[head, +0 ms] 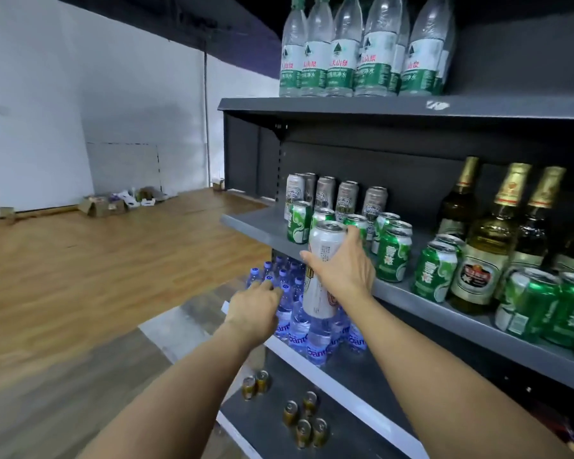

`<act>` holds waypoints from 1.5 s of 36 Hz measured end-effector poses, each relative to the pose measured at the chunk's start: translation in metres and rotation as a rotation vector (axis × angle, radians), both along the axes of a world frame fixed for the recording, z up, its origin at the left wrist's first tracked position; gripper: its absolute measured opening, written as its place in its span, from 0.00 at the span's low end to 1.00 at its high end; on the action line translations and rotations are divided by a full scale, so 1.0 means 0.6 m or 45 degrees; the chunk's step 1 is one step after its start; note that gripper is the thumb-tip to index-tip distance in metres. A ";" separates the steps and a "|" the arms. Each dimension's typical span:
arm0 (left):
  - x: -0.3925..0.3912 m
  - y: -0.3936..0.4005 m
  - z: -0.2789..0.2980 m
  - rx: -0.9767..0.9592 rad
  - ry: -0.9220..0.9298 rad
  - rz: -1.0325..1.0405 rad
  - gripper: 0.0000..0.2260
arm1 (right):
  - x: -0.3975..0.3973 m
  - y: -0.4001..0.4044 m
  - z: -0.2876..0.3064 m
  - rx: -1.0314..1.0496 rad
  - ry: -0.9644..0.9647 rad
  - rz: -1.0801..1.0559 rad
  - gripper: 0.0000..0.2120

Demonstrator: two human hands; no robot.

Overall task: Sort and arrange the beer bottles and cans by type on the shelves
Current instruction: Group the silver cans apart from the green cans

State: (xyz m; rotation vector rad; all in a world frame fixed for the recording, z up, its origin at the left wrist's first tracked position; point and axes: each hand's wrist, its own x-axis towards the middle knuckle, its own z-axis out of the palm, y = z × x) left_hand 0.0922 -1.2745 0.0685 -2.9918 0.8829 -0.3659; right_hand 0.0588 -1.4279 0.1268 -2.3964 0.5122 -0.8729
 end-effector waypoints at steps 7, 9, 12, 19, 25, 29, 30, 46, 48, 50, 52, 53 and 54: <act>0.169 0.007 0.057 -0.105 -0.004 0.008 0.17 | 0.172 0.017 0.048 0.047 -0.080 0.007 0.44; 0.218 0.006 0.077 -0.170 -0.003 -0.001 0.18 | 0.216 0.019 0.066 0.049 -0.099 0.026 0.44; 0.285 0.001 0.098 -0.360 0.011 -0.018 0.25 | 0.275 0.022 0.091 0.082 -0.159 0.051 0.44; 0.409 -0.043 0.139 -1.279 0.545 -0.247 0.48 | 0.397 0.026 0.134 0.144 -0.267 0.065 0.43; 0.542 -0.085 0.165 -1.327 0.420 -0.321 0.33 | 0.493 -0.002 0.161 0.221 -0.341 0.132 0.36; 0.630 -0.108 0.180 -1.378 0.781 -0.557 0.31 | 0.535 -0.041 0.194 0.470 -0.341 0.230 0.33; 0.646 -0.115 0.183 -1.398 0.902 -0.612 0.29 | 0.540 -0.048 0.203 0.531 -0.327 0.249 0.32; 0.747 -0.275 0.205 -1.386 1.048 -0.767 0.20 | 0.594 -0.174 0.188 0.323 -0.117 -0.471 0.27; 0.769 -0.284 0.207 -1.330 0.660 -0.574 0.16 | 0.590 -0.183 0.176 0.308 -0.015 -0.543 0.28; 0.787 -0.281 0.205 -1.173 0.365 -0.409 0.15 | 0.590 -0.189 0.163 0.304 0.051 -0.578 0.31; 0.802 -0.277 0.197 -1.031 0.239 -0.359 0.18 | 0.593 -0.194 0.149 0.284 0.078 -0.610 0.31; 0.812 -0.279 0.190 -0.965 0.232 -0.374 0.22 | 0.596 -0.196 0.142 0.277 0.083 -0.625 0.32; 0.821 -0.281 0.182 -0.890 0.259 -0.405 0.26 | 0.601 -0.195 0.138 0.274 0.092 -0.641 0.32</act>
